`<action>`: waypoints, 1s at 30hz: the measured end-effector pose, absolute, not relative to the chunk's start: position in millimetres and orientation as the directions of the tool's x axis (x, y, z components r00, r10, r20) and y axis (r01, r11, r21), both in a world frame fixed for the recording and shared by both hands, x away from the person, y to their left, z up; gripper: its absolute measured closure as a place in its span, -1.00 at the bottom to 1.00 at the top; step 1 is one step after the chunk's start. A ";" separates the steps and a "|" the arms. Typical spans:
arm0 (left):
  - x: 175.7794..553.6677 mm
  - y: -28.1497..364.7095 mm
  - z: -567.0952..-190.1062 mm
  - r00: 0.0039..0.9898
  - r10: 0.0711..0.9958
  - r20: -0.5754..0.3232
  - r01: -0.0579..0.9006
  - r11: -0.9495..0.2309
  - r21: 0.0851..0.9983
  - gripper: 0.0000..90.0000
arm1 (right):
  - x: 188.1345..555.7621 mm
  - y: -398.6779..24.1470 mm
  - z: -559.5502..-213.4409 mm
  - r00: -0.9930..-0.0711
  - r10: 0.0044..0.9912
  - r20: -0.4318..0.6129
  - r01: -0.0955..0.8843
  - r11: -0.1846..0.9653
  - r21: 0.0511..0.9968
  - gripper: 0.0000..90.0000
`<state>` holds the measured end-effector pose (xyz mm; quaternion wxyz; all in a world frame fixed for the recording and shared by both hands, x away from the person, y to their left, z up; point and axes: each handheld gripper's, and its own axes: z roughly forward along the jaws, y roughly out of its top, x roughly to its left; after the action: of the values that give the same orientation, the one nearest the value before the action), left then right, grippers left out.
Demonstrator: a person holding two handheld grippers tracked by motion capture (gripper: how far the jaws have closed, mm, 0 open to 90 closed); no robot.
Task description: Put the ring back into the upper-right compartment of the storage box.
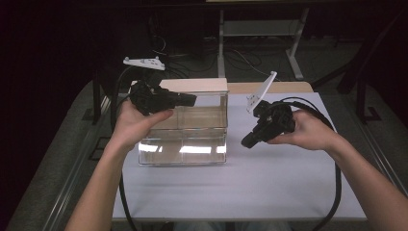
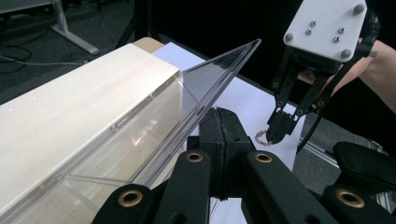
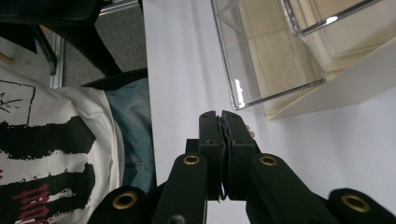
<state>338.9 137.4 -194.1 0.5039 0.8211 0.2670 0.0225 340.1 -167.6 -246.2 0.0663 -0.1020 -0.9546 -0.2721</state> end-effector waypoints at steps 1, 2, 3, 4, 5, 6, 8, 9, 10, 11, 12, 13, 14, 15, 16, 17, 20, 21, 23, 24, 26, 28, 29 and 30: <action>338.9 137.5 -194.1 0.857 0.461 -0.232 0.416 -0.349 0.840 0.98 | 340.5 -167.0 -244.2 -0.971 0.154 0.181 0.226 0.832 0.507 0.95; 338.9 137.6 -194.1 0.856 0.461 -0.233 0.416 -0.348 0.840 0.98 | 340.8 -166.5 -242.4 -0.972 0.152 0.177 0.223 0.830 0.511 0.95; 338.9 137.6 -194.1 0.856 0.461 -0.233 0.416 -0.348 0.840 0.98 | 340.8 -166.1 -240.0 -0.973 0.153 0.173 0.222 0.831 0.510 0.95; 339.0 137.6 -194.1 0.856 0.461 -0.234 0.416 -0.347 0.840 0.98 | 340.8 -165.5 -237.9 -0.973 0.154 0.174 0.223 0.828 0.514 0.95; 339.0 137.6 -194.1 0.856 0.462 -0.234 0.417 -0.347 0.840 0.98 | 341.0 -165.1 -235.6 -0.973 0.153 0.171 0.221 0.827 0.517 0.95; 338.9 137.5 -194.1 0.856 0.462 -0.233 0.416 -0.347 0.841 0.98 | 341.1 -164.8 -233.7 -0.974 0.150 0.169 0.218 0.828 0.516 0.95; 338.9 137.5 -194.1 0.856 0.462 -0.233 0.416 -0.347 0.840 0.98 | 342.4 -163.9 -228.8 -0.976 0.151 0.159 0.213 0.825 0.524 0.95; 338.8 137.5 -194.1 0.856 0.463 -0.232 0.416 -0.348 0.840 0.98 | 342.9 -163.5 -226.3 -0.976 0.154 0.156 0.214 0.824 0.525 0.95; 338.8 137.4 -194.2 0.856 0.463 -0.232 0.416 -0.348 0.840 0.98 | 344.0 -163.2 -223.5 -0.976 0.153 0.156 0.213 0.823 0.527 0.95; 338.8 137.5 -194.1 0.856 0.462 -0.232 0.416 -0.348 0.840 0.98 | 344.9 -163.0 -221.5 -0.976 0.156 0.153 0.214 0.823 0.527 0.95; 339.0 137.7 -194.1 0.856 0.461 -0.233 0.416 -0.348 0.840 0.98 | 345.4 -162.7 -220.2 -0.976 0.156 0.150 0.213 0.823 0.526 0.95; 339.0 137.5 -194.1 0.856 0.462 -0.233 0.416 -0.347 0.841 0.98 | 346.5 -162.6 -217.8 -0.977 0.155 0.145 0.209 0.823 0.528 0.95; 339.0 137.5 -194.1 0.856 0.462 -0.233 0.416 -0.347 0.841 0.98 | 346.8 -162.3 -215.7 -0.977 0.158 0.143 0.210 0.824 0.527 0.95; 339.0 137.7 -194.1 0.856 0.461 -0.233 0.415 -0.348 0.841 0.98 | 347.0 -162.0 -213.7 -0.977 0.160 0.141 0.211 0.821 0.530 0.95; 339.0 137.7 -194.1 0.856 0.461 -0.233 0.416 -0.347 0.841 0.98 | 346.9 -161.9 -212.0 -0.976 0.162 0.143 0.214 0.820 0.531 0.95; 339.1 137.7 -194.0 0.857 0.461 -0.232 0.415 -0.348 0.841 0.98 | 348.0 -161.8 -209.5 -0.979 0.154 0.134 0.202 0.815 0.544 0.95; 339.1 137.7 -194.1 0.857 0.461 -0.232 0.414 -0.347 0.841 0.98 | 348.3 -161.1 -202.2 -0.977 0.160 0.143 0.213 0.804 0.556 0.95; 339.0 137.7 -194.1 0.857 0.460 -0.232 0.414 -0.348 0.841 0.98 | 349.0 -161.0 -200.7 -0.979 0.156 0.134 0.204 0.804 0.558 0.95; 339.0 137.7 -194.1 0.857 0.460 -0.232 0.414 -0.348 0.841 0.98 | 349.7 -160.6 -196.4 -0.977 0.165 0.137 0.214 0.797 0.564 0.95; 339.0 137.7 -194.1 0.857 0.461 -0.232 0.415 -0.348 0.841 0.98 | 350.5 -159.9 -194.4 -0.976 0.164 0.142 0.216 0.791 0.572 0.95; 339.1 137.7 -194.1 0.857 0.460 -0.233 0.415 -0.346 0.842 0.98 | 352.5 -159.7 -191.6 -0.976 0.171 0.136 0.218 0.791 0.572 0.95; 339.1 137.7 -194.1 0.857 0.460 -0.230 0.413 -0.348 0.842 0.98 | 354.8 -159.4 -189.8 -0.976 0.173 0.134 0.219 0.786 0.578 0.95; 339.2 137.7 -194.1 0.857 0.460 -0.231 0.413 -0.347 0.842 0.98 | 355.5 -158.8 -189.4 -0.974 0.179 0.142 0.228 0.779 0.584 0.95; 339.2 137.7 -194.1 0.857 0.461 -0.231 0.413 -0.346 0.842 0.98 | 356.5 -158.5 -189.1 -0.973 0.181 0.145 0.231 0.772 0.592 0.95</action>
<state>339.2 137.7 -194.1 0.5059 0.8201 0.2665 0.0234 356.5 -158.5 -189.1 0.0397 -0.1096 -0.9405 -0.3193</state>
